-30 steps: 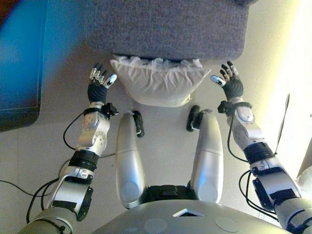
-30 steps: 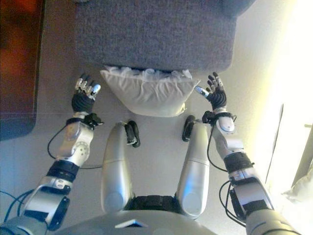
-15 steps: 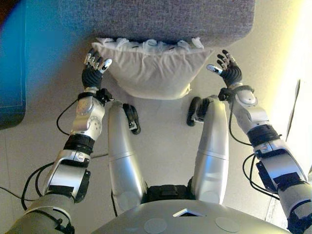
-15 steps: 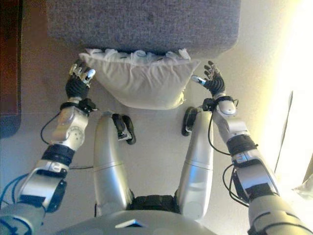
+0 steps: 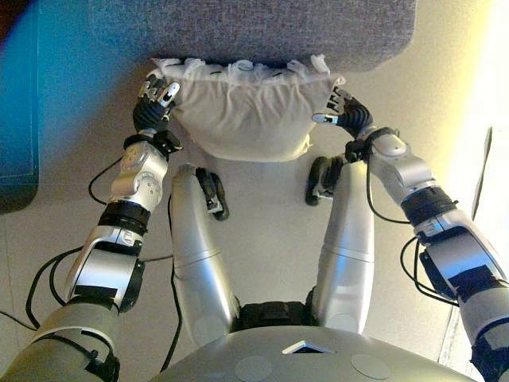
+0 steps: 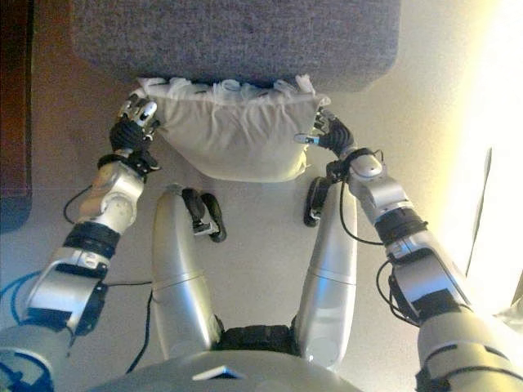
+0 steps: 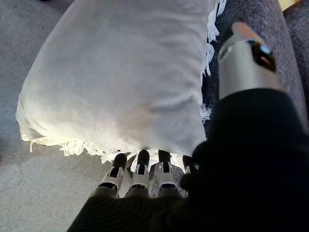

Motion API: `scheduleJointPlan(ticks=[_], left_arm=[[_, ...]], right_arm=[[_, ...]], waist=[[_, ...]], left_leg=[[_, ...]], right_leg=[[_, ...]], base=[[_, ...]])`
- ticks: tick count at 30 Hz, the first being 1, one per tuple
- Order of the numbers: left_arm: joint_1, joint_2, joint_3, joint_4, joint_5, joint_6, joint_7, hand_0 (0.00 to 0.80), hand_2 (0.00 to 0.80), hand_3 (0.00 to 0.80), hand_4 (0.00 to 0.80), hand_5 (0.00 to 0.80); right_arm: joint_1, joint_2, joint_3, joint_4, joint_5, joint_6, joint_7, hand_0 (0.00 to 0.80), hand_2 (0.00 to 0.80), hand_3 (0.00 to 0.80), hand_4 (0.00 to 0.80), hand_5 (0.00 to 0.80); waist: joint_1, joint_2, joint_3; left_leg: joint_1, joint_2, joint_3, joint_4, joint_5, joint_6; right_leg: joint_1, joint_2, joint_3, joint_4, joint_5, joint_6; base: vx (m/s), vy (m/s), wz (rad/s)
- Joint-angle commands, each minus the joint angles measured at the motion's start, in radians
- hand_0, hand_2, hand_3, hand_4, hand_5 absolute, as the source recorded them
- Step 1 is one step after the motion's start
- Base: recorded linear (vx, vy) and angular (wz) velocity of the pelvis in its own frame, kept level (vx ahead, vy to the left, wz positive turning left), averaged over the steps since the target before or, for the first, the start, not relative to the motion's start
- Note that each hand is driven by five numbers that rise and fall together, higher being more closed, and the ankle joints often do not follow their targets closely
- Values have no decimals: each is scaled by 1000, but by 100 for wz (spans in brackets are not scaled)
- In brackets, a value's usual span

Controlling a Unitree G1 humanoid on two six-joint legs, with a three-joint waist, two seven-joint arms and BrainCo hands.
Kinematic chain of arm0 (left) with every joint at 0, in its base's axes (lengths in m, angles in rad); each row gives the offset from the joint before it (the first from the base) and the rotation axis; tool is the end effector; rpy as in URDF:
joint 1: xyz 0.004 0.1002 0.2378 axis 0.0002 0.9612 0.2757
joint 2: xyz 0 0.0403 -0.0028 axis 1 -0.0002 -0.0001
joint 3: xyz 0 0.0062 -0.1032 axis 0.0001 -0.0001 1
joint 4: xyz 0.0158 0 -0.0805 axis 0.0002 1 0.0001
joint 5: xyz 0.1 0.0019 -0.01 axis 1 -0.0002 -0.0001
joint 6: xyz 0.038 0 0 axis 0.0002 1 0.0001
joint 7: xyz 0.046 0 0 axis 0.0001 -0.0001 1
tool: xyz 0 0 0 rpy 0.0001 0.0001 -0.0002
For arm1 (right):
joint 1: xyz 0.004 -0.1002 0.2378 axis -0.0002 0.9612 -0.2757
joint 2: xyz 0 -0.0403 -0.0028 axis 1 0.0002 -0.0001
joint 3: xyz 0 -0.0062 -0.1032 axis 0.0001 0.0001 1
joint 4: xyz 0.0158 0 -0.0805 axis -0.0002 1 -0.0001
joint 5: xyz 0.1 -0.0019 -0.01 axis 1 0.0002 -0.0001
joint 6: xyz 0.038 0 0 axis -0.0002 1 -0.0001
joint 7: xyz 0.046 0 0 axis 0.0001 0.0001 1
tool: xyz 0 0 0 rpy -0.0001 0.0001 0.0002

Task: Pick up the cushion and take it to the sofa

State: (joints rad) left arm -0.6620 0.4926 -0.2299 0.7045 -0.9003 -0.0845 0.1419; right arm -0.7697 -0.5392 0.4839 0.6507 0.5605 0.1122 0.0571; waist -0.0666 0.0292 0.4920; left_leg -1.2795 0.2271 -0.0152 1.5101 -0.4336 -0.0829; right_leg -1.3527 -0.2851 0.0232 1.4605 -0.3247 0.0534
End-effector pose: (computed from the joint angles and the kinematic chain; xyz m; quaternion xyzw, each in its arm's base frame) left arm 0.3177 0.2220 0.1046 -0.1546 0.0090 0.0769 0.9849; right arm 0.3286 -0.1899 0.1173 -0.1163 0.0748 0.1220 0.9829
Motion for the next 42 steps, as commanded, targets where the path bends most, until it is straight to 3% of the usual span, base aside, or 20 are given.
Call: scheduleJointPlan(ticks=[1,16,17,18,19,20,30,35,42], left_arm=[[-61,-8,-38,72,-3,18,9,0,0,0,0,0],[-131,-10,-64,141,45,44,-9,0,0,0,0,0],[-136,-12,-68,140,48,43,-17,304,304,304,304,304],[-141,-14,-72,139,46,41,-21,577,577,577,577,577],[-147,-18,-75,138,43,38,-22,800,800,800,800,800],[-157,-23,-79,135,39,39,-21,800,800,800,800,800],[-176,-45,-92,115,33,19,-20,800,800,800,800,800],[-176,-49,-89,92,28,3,-24,800,800,800,800,800],[-170,-57,-91,51,24,-45,-65,800,800,800,800,800]], right_arm=[[-73,3,38,38,-38,-19,20,0,0,0,0,0],[-166,19,52,93,-24,-16,-51,0,0,0,0,0],[-171,19,51,91,-23,-16,-53,0,0,0,0,0],[-175,21,51,89,-22,-14,-55,107,107,107,107,107],[-181,24,52,92,-22,-14,-59,458,458,458,458,458],[-189,30,54,97,-20,-16,-62,800,800,800,800,800],[-203,53,48,92,-33,-6,-105,800,800,800,800,800],[-195,47,43,70,-12,-18,-86,800,800,800,800,800],[-172,42,21,41,-14,-55,-146,800,800,800,800,800]], waist=[[6,32,-24],[21,37,11],[22,37,13],[22,37,15],[22,37,17],[22,38,20],[25,41,27],[24,40,27],[25,38,27]], left_leg=[[-27,21,22,-52,22,-5],[-15,13,22,-66,17,-11],[-15,13,22,-67,17,-12],[-16,13,22,-68,17,-12],[-17,13,21,-69,18,-13],[-18,13,21,-71,18,-13],[-24,5,21,-78,18,-16],[-25,2,17,-88,25,-19],[2,9,20,-114,27,-21]], right_leg=[[44,-53,59,-12,-22,26],[59,-82,44,-33,-19,29],[59,-83,43,-34,-19,29],[59,-84,42,-35,-19,30],[58,-85,42,-36,-19,30],[58,-85,43,-37,-19,31],[58,-91,37,-52,-15,32],[61,-90,40,-57,-14,32],[91,-85,34,-75,-20,33]], base=[[0,0,0],[-7,-6,3],[0,0,0],[0,0,0],[0,0,0],[0,0,0],[-10,-5,2],[-32,-13,3],[-26,-8,3]])
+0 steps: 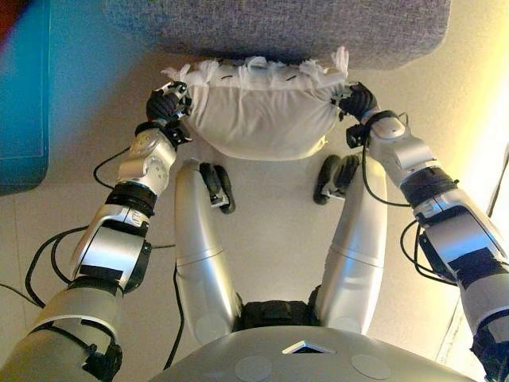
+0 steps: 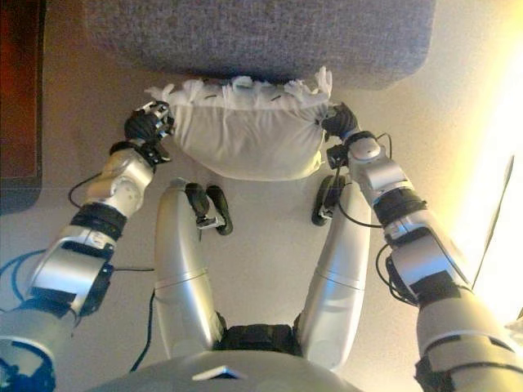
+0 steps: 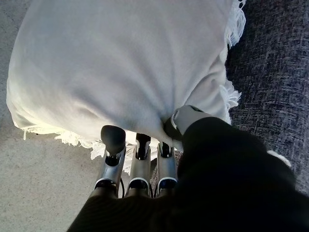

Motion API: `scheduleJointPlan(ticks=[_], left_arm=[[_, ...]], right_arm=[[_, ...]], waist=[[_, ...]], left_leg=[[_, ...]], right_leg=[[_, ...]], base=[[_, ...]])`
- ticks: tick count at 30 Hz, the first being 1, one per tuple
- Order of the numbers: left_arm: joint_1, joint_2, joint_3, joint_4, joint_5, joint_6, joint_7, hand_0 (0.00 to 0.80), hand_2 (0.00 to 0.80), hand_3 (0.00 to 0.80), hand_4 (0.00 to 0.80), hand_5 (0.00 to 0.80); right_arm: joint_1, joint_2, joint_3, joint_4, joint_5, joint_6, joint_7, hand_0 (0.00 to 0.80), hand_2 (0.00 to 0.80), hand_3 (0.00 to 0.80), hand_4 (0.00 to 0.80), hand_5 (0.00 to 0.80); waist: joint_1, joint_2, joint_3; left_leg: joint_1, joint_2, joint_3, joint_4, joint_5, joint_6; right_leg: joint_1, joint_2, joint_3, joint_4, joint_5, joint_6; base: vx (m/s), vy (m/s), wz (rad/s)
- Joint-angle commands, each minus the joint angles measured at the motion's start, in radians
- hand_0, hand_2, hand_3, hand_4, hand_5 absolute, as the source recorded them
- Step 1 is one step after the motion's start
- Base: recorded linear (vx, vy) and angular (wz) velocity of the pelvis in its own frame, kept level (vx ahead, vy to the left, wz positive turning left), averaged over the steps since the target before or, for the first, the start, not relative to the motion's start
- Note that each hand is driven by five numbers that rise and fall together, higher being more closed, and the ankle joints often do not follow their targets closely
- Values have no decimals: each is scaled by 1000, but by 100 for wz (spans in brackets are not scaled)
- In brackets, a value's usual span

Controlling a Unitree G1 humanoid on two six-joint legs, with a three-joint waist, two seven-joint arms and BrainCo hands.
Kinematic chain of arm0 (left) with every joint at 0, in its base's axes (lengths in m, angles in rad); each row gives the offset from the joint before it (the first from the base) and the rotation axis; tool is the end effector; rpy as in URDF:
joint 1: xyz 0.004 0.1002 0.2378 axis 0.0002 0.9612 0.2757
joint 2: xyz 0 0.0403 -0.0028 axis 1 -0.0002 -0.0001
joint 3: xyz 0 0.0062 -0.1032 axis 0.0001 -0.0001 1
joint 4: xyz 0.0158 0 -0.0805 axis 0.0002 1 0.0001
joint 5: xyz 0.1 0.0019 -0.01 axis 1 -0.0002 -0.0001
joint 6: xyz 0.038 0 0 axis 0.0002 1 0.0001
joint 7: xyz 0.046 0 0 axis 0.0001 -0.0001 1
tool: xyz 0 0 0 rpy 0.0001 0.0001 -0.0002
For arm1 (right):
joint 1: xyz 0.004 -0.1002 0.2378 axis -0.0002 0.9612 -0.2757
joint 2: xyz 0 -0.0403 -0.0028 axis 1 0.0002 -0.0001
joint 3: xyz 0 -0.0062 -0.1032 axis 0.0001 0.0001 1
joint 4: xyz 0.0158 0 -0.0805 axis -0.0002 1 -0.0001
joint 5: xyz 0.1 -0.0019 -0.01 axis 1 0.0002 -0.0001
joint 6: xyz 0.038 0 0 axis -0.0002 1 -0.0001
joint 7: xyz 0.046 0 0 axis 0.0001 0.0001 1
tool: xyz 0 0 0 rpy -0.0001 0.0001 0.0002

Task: Pick up the cushion and take it to the sofa

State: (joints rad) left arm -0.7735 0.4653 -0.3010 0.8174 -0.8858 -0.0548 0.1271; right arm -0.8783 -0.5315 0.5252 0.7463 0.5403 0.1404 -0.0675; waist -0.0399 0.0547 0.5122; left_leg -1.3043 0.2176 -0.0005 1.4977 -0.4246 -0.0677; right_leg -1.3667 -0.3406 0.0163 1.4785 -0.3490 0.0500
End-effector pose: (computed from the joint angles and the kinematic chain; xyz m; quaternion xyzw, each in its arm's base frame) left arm 0.3332 0.2070 0.1122 -0.1292 0.0323 0.0535 0.9896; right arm 0.3424 -0.1869 0.1335 -0.1523 0.0714 0.0504 0.9845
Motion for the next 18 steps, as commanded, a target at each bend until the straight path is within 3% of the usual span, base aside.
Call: scheduleJointPlan(ticks=[1,9,18], left_arm=[[-57,-31,-18,-67,8,-82,-55,800,800,800,800,800],[13,-80,20,-134,48,-189,-46,800,800,800,800,800],[150,-108,49,-246,82,-262,-76,800,800,800,800,800]], right_arm=[[-59,35,-24,-60,11,-93,-28,800,800,800,800,800],[48,71,-89,-140,-27,-204,-49,800,800,800,800,800],[214,103,-151,-331,-22,-270,-32,800,800,800,800,800]], waist=[[-2,12,7],[-5,5,-23],[-7,-5,-83]], left_leg=[[34,19,6,-110,20,-37],[182,25,29,-318,91,-59],[349,12,47,-572,192,-65]], right_leg=[[114,-28,38,-103,7,37],[266,28,5,-293,63,60],[425,50,-23,-505,143,65]], base=[[-27,-13,9],[-3,4,1],[53,-9,-6]])
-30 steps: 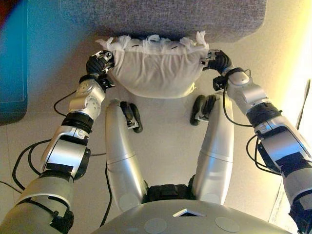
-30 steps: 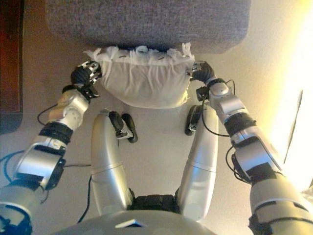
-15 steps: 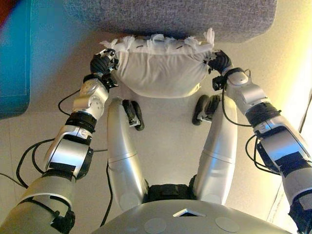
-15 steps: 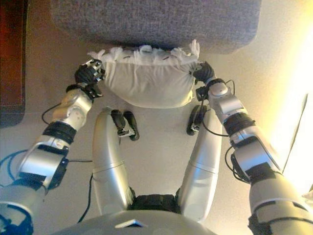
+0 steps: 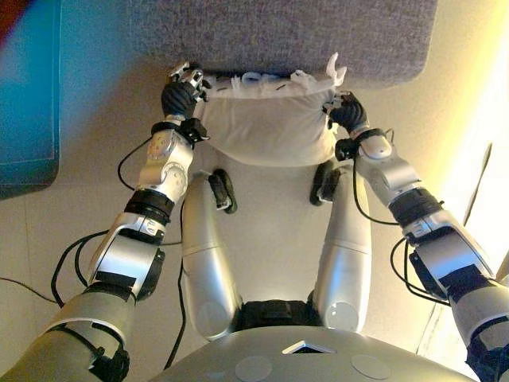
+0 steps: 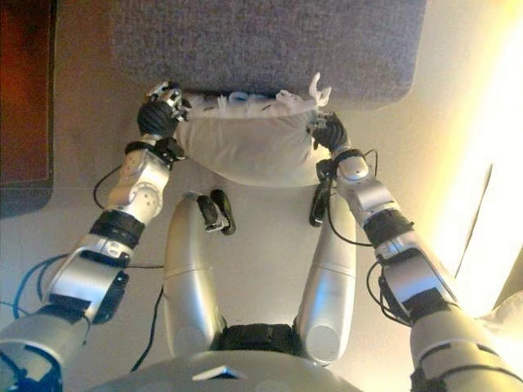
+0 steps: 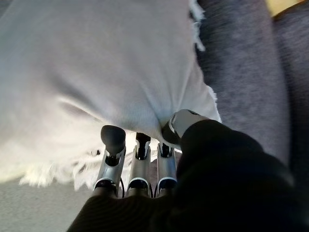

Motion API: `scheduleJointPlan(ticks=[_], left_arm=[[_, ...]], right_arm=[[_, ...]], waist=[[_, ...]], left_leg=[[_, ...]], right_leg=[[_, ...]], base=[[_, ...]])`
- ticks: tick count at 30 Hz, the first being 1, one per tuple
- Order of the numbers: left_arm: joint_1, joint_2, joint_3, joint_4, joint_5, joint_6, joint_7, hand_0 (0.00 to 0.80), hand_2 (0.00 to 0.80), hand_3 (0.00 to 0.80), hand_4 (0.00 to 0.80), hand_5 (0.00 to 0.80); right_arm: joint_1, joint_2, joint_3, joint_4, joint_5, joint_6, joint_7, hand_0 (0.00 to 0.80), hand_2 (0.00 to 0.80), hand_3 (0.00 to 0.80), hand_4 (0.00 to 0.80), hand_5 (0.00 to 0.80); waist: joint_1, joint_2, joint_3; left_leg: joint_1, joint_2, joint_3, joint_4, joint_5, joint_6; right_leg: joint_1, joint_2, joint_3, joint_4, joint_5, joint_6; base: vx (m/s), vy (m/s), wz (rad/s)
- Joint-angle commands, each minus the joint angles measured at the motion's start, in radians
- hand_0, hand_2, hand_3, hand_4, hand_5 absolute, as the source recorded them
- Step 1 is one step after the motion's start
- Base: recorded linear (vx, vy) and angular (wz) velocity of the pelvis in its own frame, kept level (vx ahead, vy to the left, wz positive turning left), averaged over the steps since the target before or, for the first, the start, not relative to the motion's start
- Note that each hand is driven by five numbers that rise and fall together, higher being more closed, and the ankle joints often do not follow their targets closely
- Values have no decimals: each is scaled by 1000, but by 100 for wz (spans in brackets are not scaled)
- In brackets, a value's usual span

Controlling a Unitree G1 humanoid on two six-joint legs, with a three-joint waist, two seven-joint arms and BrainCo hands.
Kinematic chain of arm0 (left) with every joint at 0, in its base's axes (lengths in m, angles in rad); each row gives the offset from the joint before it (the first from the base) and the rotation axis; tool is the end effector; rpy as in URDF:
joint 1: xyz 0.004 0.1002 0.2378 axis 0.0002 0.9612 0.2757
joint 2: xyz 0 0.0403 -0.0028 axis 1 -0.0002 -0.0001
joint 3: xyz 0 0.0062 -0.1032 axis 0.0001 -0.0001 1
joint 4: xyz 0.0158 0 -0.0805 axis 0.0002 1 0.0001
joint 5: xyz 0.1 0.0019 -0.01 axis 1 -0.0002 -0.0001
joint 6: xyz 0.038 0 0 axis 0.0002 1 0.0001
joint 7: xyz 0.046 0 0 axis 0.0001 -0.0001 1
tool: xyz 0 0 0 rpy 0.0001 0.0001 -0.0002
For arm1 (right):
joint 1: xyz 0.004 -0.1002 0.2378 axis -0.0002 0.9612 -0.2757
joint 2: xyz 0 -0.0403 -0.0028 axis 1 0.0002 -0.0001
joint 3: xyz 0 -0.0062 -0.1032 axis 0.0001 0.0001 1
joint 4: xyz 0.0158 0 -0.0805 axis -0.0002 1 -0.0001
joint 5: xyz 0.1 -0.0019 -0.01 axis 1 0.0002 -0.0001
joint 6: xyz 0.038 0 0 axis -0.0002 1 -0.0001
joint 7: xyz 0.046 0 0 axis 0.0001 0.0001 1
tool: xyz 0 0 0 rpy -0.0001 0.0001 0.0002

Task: Pick up the cushion and take it to the sofa

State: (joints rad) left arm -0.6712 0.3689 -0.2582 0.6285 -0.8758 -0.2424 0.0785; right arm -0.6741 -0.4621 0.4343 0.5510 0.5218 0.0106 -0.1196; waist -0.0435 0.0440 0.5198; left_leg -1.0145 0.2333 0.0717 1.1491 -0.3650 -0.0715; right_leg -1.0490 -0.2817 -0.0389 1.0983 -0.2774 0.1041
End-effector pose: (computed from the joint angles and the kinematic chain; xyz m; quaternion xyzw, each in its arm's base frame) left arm 0.3204 0.1772 0.1116 -0.1936 -0.0828 -0.0108 0.9775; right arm 0.3160 -0.1684 0.1049 -0.0789 0.0120 0.0705 0.9943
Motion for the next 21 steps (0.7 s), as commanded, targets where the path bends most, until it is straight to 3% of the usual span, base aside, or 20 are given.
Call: scheduleJointPlan(ticks=[1,8,18,19,20,21], left_arm=[[75,-14,11,-87,81,-73,-32,800,800,800,800,800],[203,-12,27,-209,111,-27,-75,800,800,800,800,800],[230,-14,49,-200,119,42,-80,800,800,800,800,800],[240,-14,54,-197,117,49,-75,718,718,718,718,718],[255,-15,61,-193,121,62,-70,430,430,430,430,430],[270,-18,67,-185,130,75,-63,0,0,0,0,0]], right_arm=[[47,38,-71,-170,6,-146,32,800,800,800,800,800],[227,52,-152,-260,6,-202,90,800,800,800,800,800],[226,28,-213,-279,-63,-133,98,800,800,800,800,800],[234,27,-216,-282,-72,-124,99,800,800,800,800,800],[246,28,-218,-284,-82,-110,100,800,800,800,800,800],[260,27,-219,-281,-94,-96,101,800,800,800,800,800]], waist=[[-3,4,-101],[5,-25,-184],[43,-47,-275],[46,-50,-284],[51,-54,-295],[56,-60,-311]], left_leg=[[93,-10,-24,-267,150,-57],[321,-71,-7,-540,243,-25],[516,-119,18,-740,290,-4],[542,-123,18,-764,296,-4],[573,-126,20,-792,303,-3],[597,-130,20,-818,313,-3]], right_leg=[[139,-6,28,-165,85,13],[364,-7,-29,-459,180,28],[575,-33,-98,-692,253,55],[601,-31,-103,-713,258,58],[634,-31,-111,-740,263,62],[662,-31,-118,-766,270,64]], base=[[113,-32,0],[154,-23,1],[85,-24,-5],[145,-28,9],[160,-29,4],[157,-29,1]])
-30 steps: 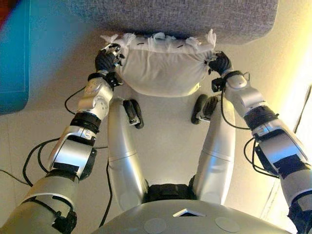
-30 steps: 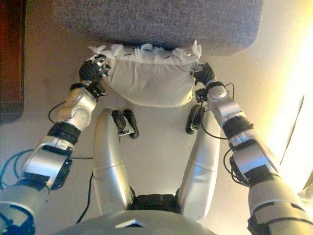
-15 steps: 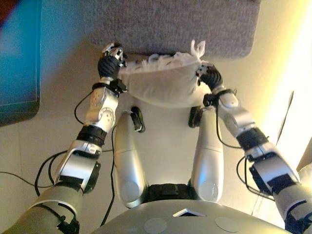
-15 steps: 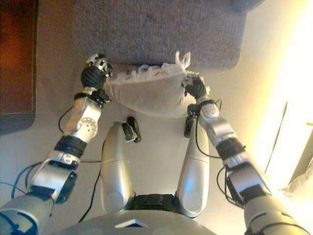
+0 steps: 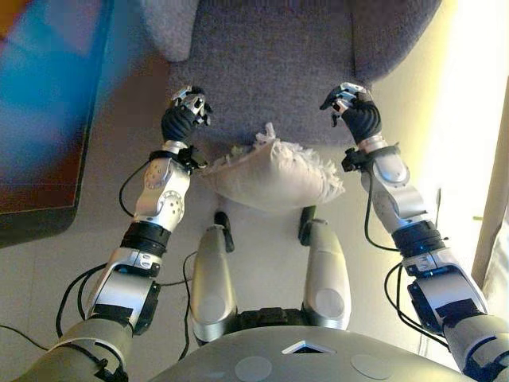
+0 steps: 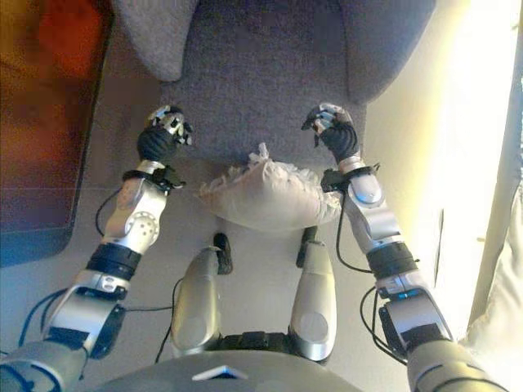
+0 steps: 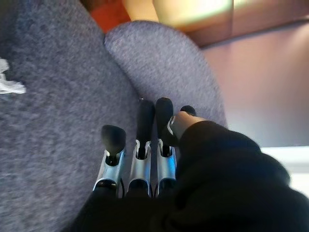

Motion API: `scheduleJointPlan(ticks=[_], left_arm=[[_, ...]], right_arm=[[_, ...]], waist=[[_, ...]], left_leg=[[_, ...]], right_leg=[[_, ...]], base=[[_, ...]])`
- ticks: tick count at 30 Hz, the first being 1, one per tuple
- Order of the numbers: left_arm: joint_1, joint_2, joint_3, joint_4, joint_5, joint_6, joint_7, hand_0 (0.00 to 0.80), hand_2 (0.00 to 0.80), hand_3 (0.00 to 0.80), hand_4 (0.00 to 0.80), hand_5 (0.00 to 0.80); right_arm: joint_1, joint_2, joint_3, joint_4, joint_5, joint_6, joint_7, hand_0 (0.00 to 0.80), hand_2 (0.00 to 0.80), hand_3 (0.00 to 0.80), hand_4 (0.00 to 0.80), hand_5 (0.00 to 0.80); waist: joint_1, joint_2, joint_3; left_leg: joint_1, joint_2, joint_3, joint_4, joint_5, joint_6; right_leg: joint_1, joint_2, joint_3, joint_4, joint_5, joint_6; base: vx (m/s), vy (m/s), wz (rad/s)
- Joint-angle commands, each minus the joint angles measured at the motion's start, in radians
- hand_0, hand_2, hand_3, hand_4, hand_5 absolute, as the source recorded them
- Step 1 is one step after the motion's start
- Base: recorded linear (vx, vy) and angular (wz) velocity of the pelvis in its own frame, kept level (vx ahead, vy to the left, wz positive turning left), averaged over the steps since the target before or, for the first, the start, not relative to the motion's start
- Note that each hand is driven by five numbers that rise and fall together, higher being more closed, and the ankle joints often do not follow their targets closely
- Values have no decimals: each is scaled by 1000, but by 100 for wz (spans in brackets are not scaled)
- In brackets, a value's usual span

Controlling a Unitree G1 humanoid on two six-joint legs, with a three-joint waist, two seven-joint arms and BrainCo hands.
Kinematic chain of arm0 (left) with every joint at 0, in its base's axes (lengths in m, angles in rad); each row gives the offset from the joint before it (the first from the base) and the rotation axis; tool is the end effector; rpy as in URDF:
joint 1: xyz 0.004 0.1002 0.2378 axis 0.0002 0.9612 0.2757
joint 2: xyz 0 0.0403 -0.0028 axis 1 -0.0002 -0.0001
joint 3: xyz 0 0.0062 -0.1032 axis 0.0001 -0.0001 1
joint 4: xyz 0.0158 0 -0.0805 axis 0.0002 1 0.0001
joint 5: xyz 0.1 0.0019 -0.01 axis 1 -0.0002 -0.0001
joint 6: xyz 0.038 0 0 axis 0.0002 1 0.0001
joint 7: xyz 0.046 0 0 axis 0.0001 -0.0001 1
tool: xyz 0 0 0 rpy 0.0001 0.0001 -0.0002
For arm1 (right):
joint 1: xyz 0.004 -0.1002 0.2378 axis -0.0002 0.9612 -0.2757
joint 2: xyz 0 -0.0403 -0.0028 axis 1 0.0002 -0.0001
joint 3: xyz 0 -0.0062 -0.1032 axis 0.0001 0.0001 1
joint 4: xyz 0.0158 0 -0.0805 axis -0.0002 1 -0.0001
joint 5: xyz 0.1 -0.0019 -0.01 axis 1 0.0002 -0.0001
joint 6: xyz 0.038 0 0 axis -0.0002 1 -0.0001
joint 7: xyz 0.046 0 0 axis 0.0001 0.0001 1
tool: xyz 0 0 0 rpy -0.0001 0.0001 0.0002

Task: Pick up the cushion and take it to the sofa

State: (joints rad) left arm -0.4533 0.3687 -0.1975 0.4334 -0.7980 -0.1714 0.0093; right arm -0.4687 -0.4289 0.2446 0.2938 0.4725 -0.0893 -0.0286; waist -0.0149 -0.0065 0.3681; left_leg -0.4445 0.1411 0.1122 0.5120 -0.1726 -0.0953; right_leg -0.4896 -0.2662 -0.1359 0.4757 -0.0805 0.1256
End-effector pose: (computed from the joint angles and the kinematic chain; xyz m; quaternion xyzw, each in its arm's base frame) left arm 0.2867 0.1863 0.0823 -0.1802 -0.0521 -0.0431 0.9813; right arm 0.2864 -0.1779 0.1063 -0.0124 -0.0851 0.0944 0.9918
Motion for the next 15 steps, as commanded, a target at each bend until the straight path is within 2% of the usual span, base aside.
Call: scheduleJointPlan(ticks=[1,4,6,11,15], left_arm=[[63,-20,10,17,57,13,8,0,0,0,0,0],[111,-23,32,35,80,49,-9,0,0,0,0,0],[146,-23,49,32,97,74,-13,0,0,0,0,0],[245,-34,87,26,134,108,-39,0,0,0,0,0],[271,-29,97,11,148,130,-49,0,0,0,0,0]], right_arm=[[64,-7,-29,-21,-63,14,13,800,800,800,800,800],[107,-16,-32,-13,-96,56,20,800,800,800,800,800],[143,-12,-36,-19,-108,69,20,0,0,0,0,0],[250,0,-43,-50,-199,107,38,0,0,0,0,0],[275,-13,-18,-38,-284,147,11,0,0,0,0,0]], waist=[[30,-12,-164],[42,-23,-203],[48,-29,-222],[59,-34,-257],[65,-34,-247]], left_leg=[[46,-38,-20,-190,119,20],[116,-36,-15,-233,127,20],[150,-31,-13,-243,125,18],[217,-23,-11,-256,118,12],[214,-17,-15,-236,112,6]], right_leg=[[124,-46,-24,-153,71,44],[209,-36,-43,-205,75,47],[251,-32,-49,-221,72,49],[341,-25,-52,-257,63,58],[353,-27,-52,-258,60,63]], base=[[152,-29,6],[230,-47,8],[229,-48,4],[218,-29,-2],[60,-11,1]])
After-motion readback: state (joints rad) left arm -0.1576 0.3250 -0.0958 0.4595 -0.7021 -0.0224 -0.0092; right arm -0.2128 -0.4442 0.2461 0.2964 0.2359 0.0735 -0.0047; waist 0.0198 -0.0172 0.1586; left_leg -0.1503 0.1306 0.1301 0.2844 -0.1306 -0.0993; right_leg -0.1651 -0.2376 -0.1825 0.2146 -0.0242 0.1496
